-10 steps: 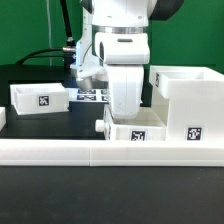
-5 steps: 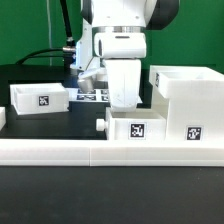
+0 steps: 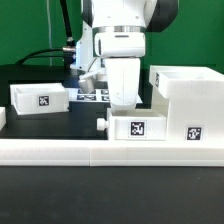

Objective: Assemble drawer

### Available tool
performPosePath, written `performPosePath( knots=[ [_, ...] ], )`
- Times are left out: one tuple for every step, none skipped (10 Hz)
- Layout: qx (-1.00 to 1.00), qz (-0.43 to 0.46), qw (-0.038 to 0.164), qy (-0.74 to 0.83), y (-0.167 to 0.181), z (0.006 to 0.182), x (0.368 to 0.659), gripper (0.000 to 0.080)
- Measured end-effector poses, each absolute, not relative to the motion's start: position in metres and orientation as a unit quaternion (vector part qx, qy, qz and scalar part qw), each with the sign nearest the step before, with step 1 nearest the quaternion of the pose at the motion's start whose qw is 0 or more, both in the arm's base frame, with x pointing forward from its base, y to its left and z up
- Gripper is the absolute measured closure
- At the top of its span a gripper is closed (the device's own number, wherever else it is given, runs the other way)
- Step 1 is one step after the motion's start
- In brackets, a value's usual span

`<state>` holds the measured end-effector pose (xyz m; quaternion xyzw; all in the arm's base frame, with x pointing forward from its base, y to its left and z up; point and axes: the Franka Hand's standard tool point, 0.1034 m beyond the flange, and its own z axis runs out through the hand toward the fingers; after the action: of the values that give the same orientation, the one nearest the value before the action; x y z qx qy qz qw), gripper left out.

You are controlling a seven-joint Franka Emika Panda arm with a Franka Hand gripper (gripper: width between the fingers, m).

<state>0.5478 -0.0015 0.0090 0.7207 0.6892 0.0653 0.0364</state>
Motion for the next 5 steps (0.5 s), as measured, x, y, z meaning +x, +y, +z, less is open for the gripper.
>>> performPosePath(
  knots=[
    [0.721, 0.066, 0.037, 0.688, -0.0025, 0.0088, 0.5477, 0.0758],
    [0.722, 0.063, 0.035, 0.688, -0.0035, 0.0088, 0.5471, 0.0758],
    [0.723, 0.05, 0.025, 0.689, -0.0047, 0.009, 0.5458, 0.0758],
    [0.723, 0.045, 0.022, 0.689, -0.0049, 0.0097, 0.5469, 0.0758],
    [0.722, 0.046, 0.022, 0.691, -0.0036, 0.0102, 0.5476, 0.0758]
  ],
)
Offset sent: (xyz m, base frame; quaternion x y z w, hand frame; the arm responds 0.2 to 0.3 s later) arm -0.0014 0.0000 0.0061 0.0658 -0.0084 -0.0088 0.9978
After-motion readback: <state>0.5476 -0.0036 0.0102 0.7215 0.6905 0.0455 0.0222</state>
